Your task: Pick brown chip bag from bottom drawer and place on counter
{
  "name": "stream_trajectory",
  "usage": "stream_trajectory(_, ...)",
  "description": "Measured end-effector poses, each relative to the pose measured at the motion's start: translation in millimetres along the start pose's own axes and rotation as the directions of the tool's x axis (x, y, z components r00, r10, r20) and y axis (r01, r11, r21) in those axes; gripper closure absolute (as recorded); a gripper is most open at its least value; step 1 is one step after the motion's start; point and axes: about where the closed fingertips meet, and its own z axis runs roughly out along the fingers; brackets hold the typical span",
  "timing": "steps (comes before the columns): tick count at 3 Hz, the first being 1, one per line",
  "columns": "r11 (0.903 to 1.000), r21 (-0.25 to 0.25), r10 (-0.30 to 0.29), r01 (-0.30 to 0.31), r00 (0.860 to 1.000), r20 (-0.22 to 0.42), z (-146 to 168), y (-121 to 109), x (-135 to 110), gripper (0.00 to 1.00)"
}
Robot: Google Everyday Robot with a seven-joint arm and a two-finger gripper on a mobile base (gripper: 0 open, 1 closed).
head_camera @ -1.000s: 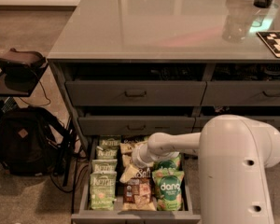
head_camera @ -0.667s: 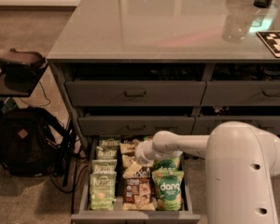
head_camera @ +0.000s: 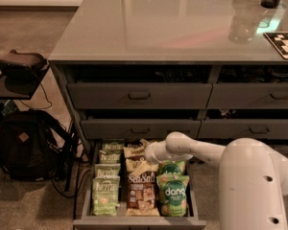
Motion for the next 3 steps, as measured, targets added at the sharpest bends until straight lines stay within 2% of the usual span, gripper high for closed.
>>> stream_trajectory(1,0.9993,-0.036,0.011,-0.011,1.0,0.008,12.1,-6.6,10.3,0.0)
stream_trajectory(2,0.9957,-0.083,0.039,-0.04,0.999,-0.015,25.0,-2.4,28.8,0.0)
stream_trajectory(3,0.9856,-0.136,0.093,-0.1,0.994,-0.06,36.4,6.4,49.2,0.0)
